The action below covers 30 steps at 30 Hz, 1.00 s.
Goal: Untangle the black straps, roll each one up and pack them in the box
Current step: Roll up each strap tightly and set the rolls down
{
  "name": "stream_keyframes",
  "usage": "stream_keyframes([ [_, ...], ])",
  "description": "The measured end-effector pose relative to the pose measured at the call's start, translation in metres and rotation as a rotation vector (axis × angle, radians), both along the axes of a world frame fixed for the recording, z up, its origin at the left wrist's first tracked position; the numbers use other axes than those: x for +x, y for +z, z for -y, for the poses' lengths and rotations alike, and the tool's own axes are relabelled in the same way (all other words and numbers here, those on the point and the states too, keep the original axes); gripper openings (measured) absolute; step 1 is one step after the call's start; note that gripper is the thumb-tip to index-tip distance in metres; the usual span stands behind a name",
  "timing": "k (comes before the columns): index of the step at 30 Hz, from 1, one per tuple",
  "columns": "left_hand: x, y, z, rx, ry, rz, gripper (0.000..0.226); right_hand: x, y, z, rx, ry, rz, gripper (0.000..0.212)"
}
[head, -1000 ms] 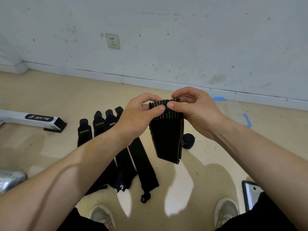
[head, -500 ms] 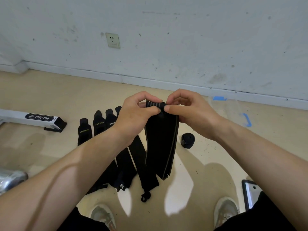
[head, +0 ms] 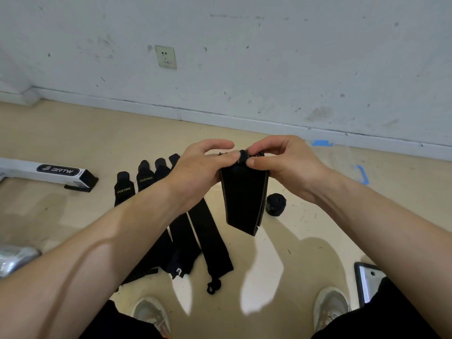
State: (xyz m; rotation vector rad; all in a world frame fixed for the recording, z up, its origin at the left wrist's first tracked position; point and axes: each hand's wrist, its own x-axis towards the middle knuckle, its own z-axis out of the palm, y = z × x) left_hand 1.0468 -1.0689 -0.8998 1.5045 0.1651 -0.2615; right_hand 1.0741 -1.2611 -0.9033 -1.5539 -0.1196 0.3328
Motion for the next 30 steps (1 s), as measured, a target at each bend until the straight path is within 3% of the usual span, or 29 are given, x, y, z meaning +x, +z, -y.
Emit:
stream_keyframes([
  [4,0.0,-0.006,0.002,0.109,-0.095,0.007,0.025,0.0,-0.002,0.0,-0.01,-0.03,0.0,0.029],
  [7,0.001,-0.007,0.003,0.122,-0.008,0.043,0.023,0.0,-0.002,-0.001,0.008,-0.041,-0.04,0.032],
  [12,0.001,-0.007,0.001,0.082,0.078,0.081,0.023,-0.006,0.002,-0.007,-0.154,0.03,-0.006,0.023],
  [21,0.001,-0.005,0.005,0.101,0.108,0.198,0.017,-0.006,0.006,-0.009,0.025,-0.009,-0.01,0.008],
  [30,0.001,0.001,0.005,-0.09,0.016,0.021,0.025,-0.006,0.0,-0.004,0.048,0.021,-0.021,0.016],
])
